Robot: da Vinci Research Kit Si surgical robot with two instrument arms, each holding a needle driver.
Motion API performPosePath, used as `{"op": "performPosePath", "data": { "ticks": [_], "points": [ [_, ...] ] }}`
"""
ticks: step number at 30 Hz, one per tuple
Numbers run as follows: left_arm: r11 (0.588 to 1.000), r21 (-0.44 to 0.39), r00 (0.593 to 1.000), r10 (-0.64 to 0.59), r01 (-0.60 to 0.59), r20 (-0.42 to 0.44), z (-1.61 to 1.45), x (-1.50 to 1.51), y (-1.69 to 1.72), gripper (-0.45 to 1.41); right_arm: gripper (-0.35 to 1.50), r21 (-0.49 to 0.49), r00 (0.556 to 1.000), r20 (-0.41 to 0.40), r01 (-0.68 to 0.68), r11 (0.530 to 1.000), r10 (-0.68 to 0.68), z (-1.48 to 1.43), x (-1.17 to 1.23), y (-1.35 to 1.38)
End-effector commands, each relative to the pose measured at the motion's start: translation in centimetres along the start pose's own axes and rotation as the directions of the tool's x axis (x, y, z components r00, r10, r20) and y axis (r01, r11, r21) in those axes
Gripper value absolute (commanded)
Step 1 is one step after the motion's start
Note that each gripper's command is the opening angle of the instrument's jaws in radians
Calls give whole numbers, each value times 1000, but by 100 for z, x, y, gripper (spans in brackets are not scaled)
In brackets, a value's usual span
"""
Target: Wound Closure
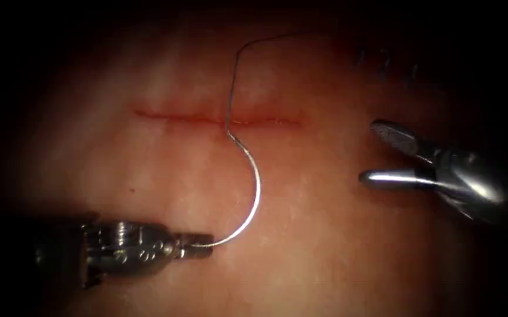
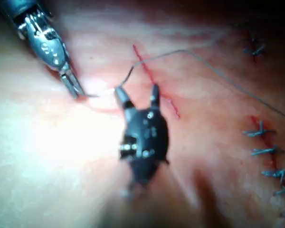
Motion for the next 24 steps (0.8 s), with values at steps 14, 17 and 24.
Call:
{"op": "performPosePath", "data": {
  "ticks": [14, 17, 24],
  "points": [
    [975, 124, 983, 183, -183, 8, -4, 6, -9, -45, 83, 179, 987, 17, -159, 971, 158, 31, 24, 14],
    [969, 144, 980, 200, -201, 22, -9, 9, -11, -45, 80, 185, 986, 52, -166, 969, 159, 41, 31, 15],
    [958, 174, 974, 217, -226, 69, -16, 11, -9, -45, 78, 178, 971, 179, -189, 966, 158, 70, 28, 18]
  ]
}}
